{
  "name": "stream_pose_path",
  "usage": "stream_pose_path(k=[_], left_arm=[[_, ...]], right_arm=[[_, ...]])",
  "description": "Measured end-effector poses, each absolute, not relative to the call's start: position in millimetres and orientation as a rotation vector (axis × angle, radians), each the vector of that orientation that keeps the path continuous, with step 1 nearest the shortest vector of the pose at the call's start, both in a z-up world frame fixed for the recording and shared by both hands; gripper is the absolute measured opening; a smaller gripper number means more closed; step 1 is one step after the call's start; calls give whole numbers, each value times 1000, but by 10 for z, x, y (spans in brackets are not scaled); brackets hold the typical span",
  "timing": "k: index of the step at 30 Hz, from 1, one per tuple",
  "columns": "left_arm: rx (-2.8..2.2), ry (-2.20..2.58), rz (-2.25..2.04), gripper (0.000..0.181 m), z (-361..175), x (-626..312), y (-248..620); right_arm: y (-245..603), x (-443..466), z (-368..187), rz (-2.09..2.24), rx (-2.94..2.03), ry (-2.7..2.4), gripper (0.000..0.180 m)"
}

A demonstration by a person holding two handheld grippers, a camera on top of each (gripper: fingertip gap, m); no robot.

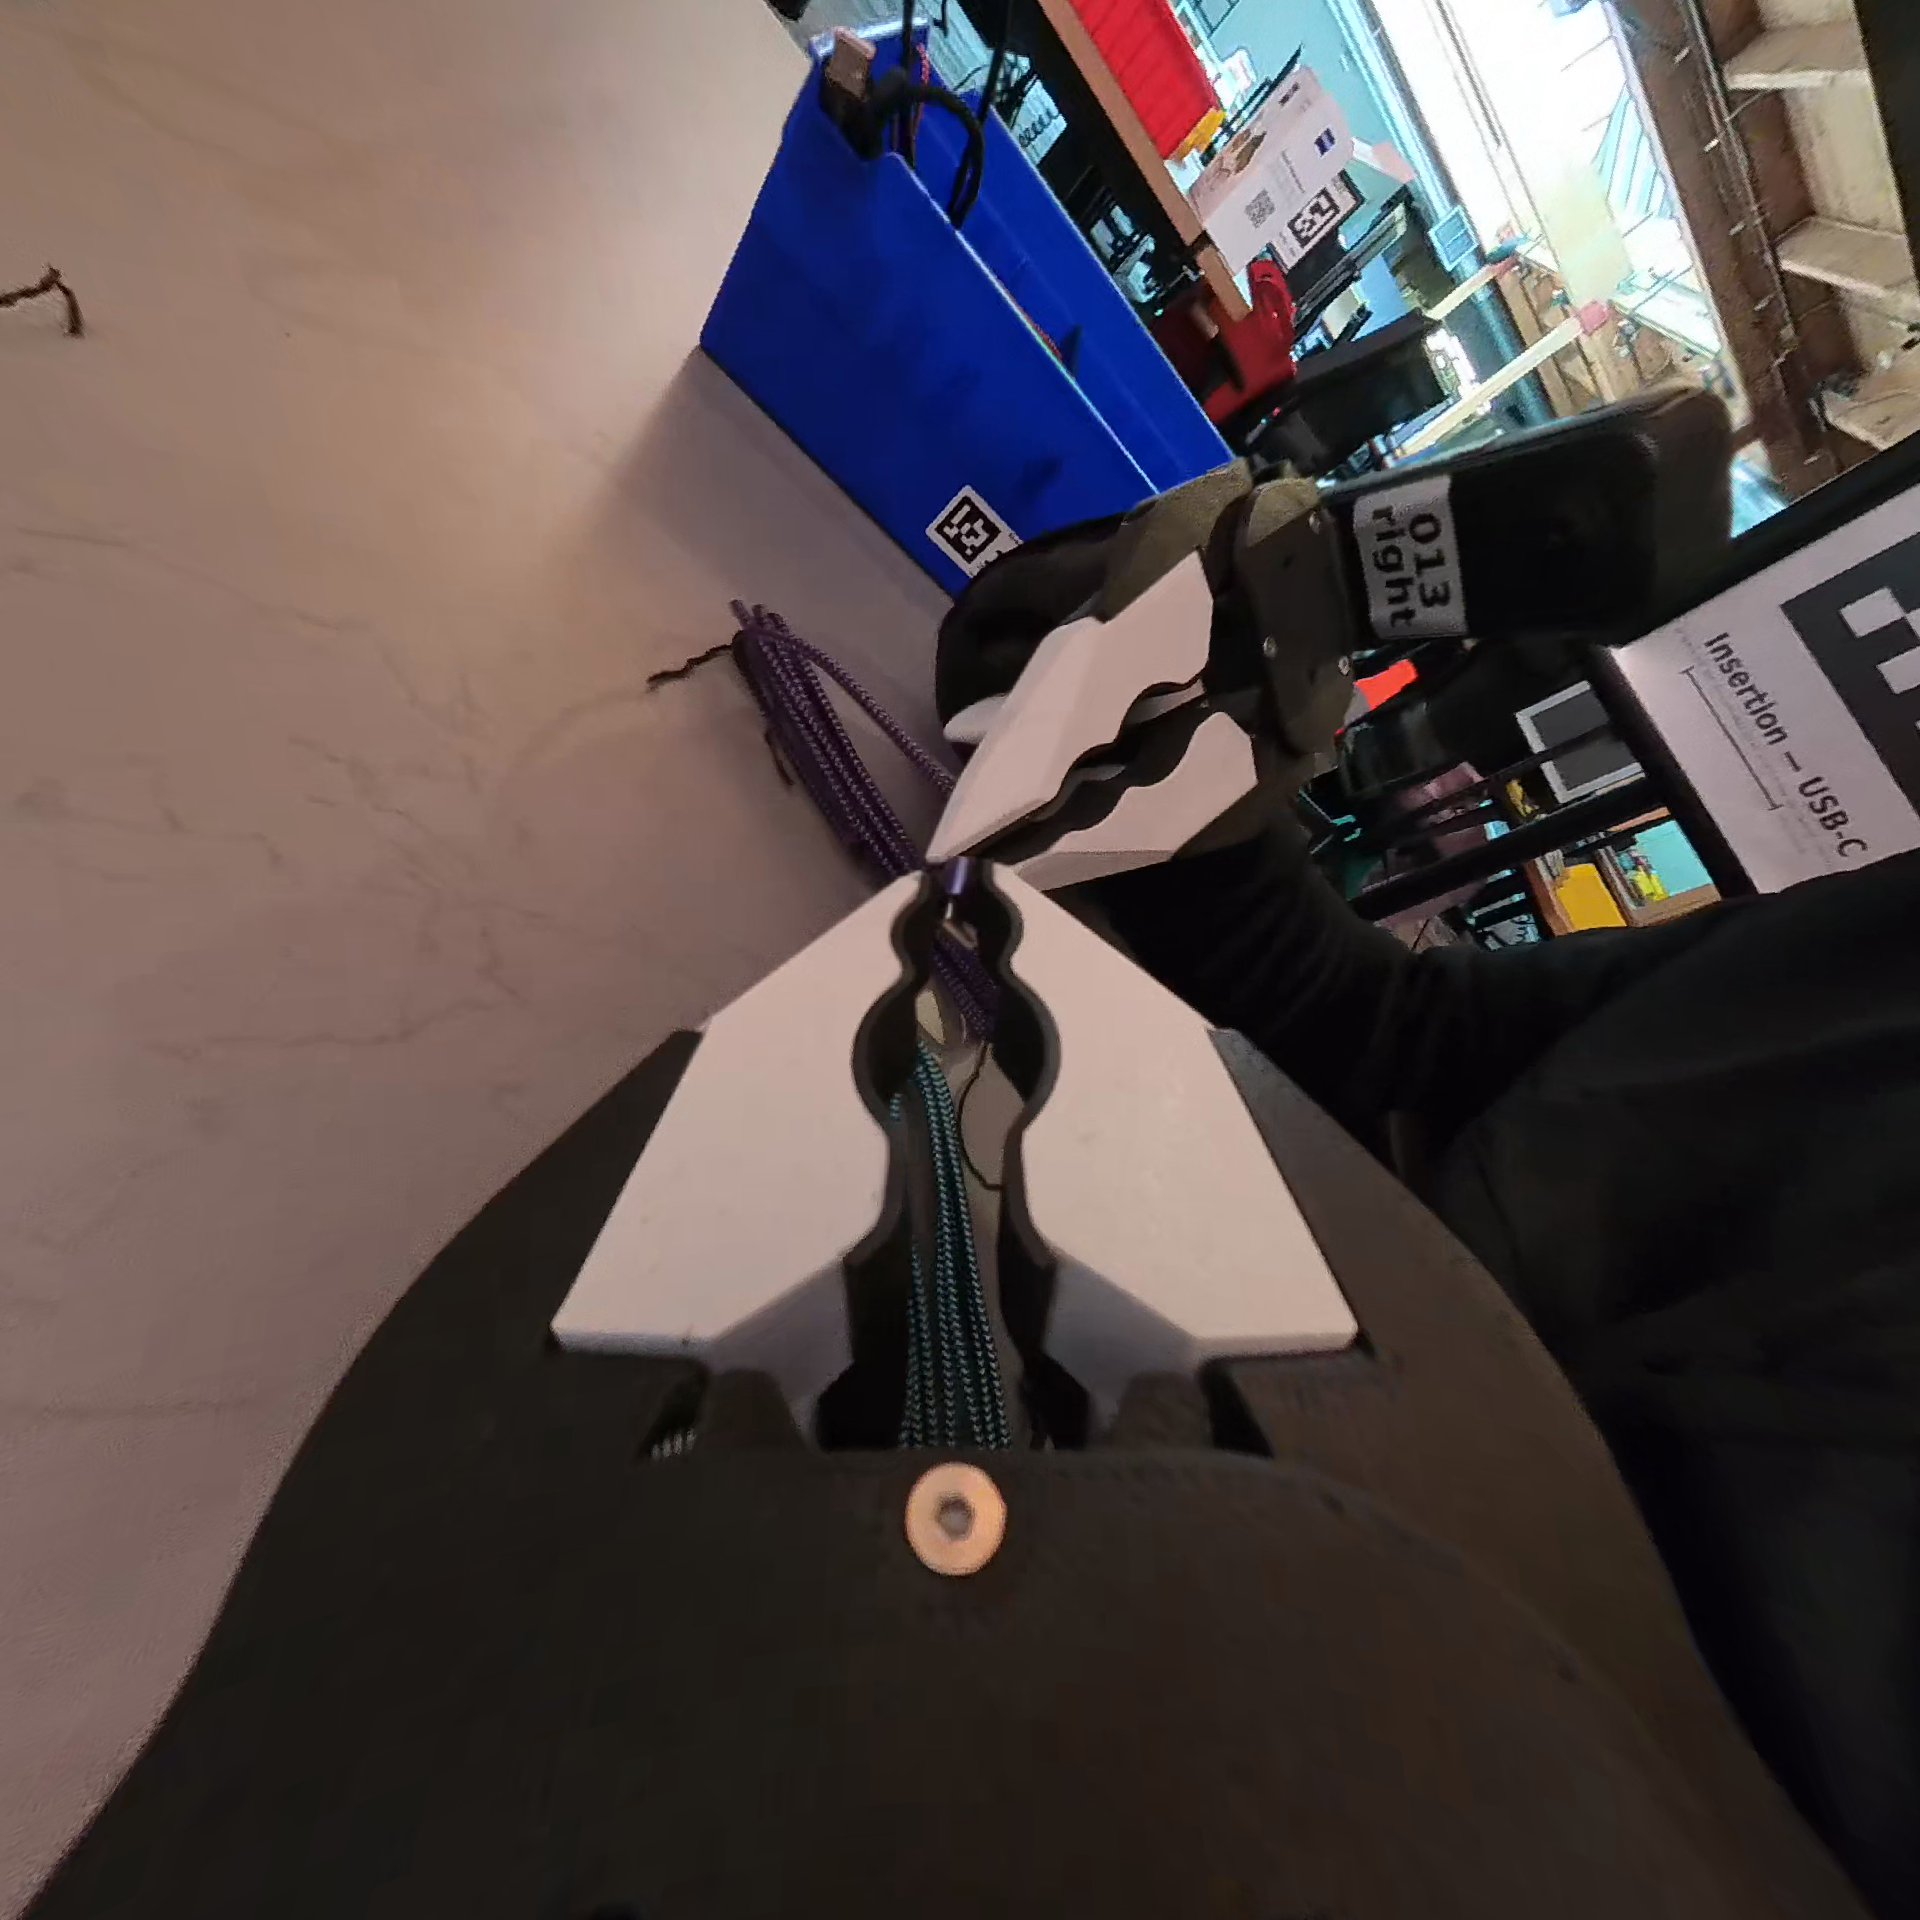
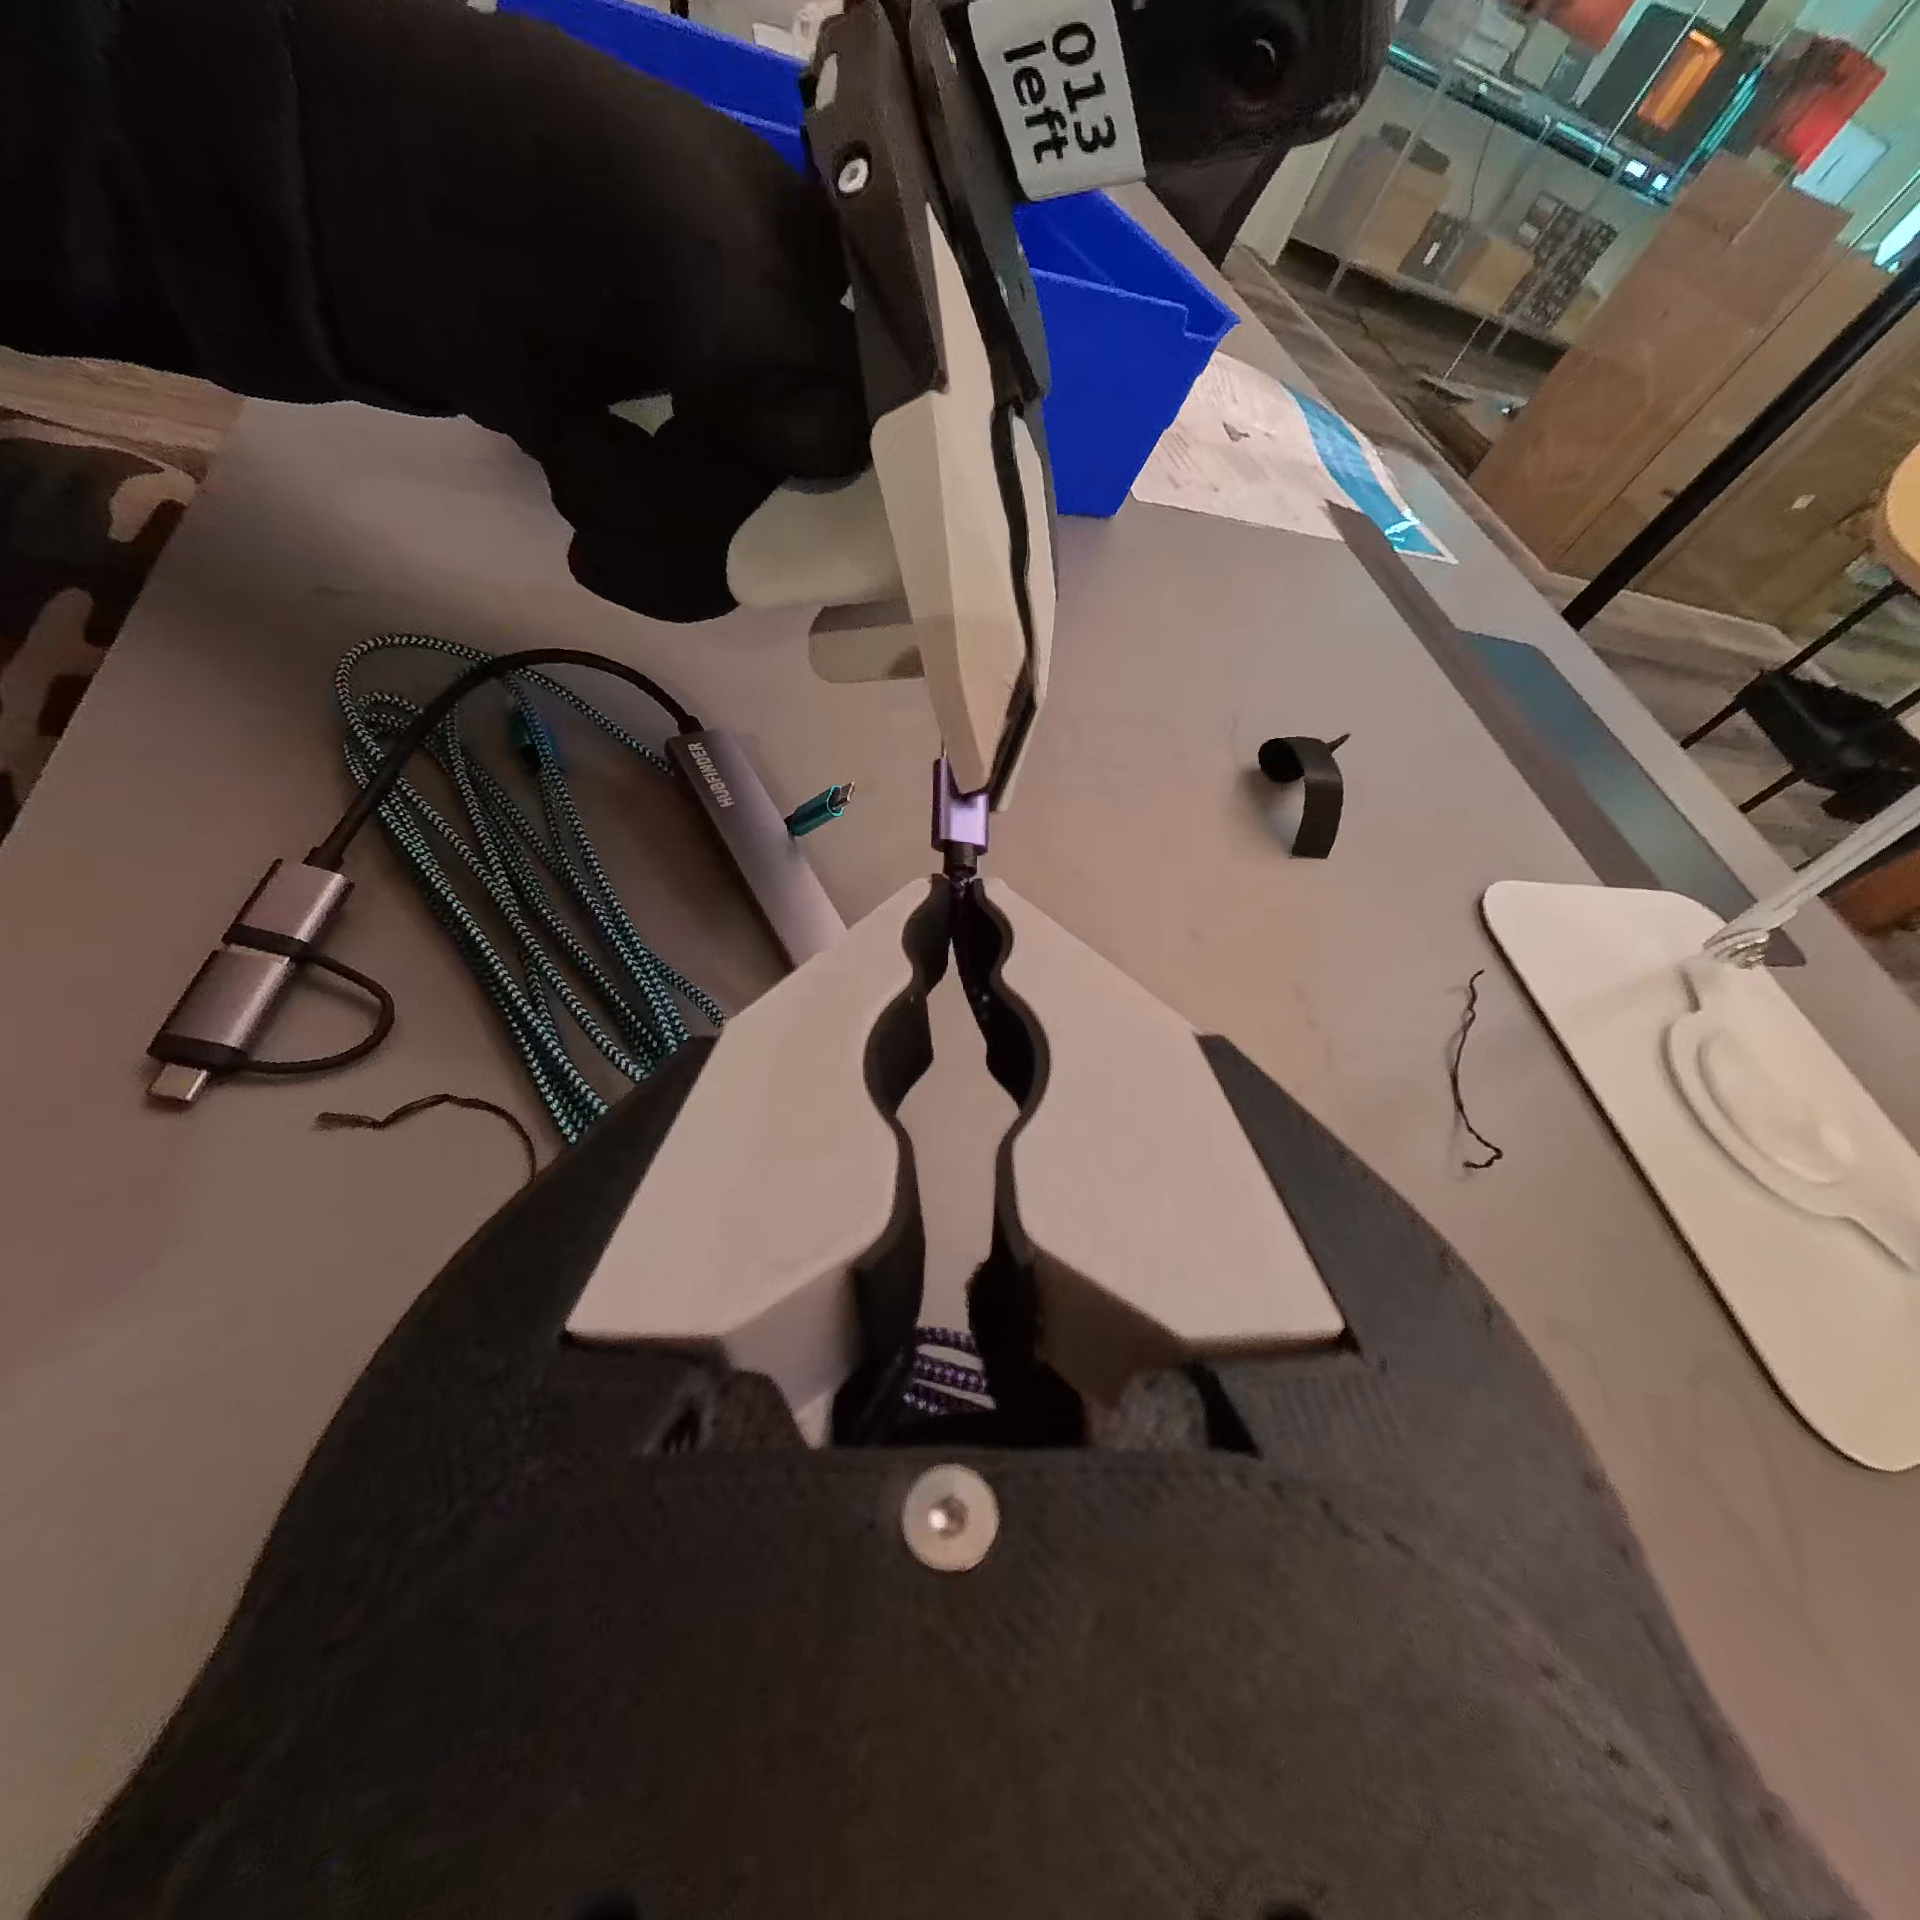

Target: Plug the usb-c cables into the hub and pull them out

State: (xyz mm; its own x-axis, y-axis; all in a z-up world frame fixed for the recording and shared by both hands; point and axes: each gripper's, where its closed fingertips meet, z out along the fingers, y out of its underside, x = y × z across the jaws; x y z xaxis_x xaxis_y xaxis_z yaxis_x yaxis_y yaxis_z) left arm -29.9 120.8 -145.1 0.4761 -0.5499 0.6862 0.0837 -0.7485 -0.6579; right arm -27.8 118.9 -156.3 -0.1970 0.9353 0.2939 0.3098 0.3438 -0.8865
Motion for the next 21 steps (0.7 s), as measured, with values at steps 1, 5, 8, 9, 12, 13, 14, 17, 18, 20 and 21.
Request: stream_pose_path(k=[1, 5, 8, 9, 12, 13, 14, 17, 18, 20, 21], left_arm=[[-2087, 382, -1302, 5, -1447, -296, 1200], [-2057, 348, -1423, 11, -1386, -281, 1163], [-2045, 318, -1489, 12, -1385, -265, 1147], [-2044, 314, -1516, 11, -1388, -250, 1132], [-2020, 295, -1546, 6, -1377, -255, 1132], [-2013, 289, -1547, 5, -1374, -261, 1138], [-2003, 278, -1550, 5, -1367, -263, 1146], [-1923, 241, -1602, 4, -1273, -264, 1155], [-1877, 241, -1645, 4, -1213, -249, 1134], [-1803, 247, -1704, 4, -1127, -223, 1100], [-1780, 243, -1738, 4, -1108, -208, 1088]], right_arm=[[1188, -277, -1563, 862, -1114, -1710, 0], [1192, -273, -1514, 839, -1082, -1692, 0], [1201, -280, -1502, 793, -1062, -1689, 0], [1201, -284, -1499, 781, -1055, -1689, 0], [1187, -289, -1485, 765, -1038, -1689, 0], [1188, -289, -1478, 772, -1037, -1683, 0], [1197, -293, -1472, 778, -1042, -1674, 0], [1178, -315, -1408, 868, -1054, -1630, 16], [1168, -324, -1374, 904, -1057, -1607, 23], [1126, -346, -1264, 976, -1028, -1553, 26], [1105, -353, -1219, 998, -1009, -1531, 24]])
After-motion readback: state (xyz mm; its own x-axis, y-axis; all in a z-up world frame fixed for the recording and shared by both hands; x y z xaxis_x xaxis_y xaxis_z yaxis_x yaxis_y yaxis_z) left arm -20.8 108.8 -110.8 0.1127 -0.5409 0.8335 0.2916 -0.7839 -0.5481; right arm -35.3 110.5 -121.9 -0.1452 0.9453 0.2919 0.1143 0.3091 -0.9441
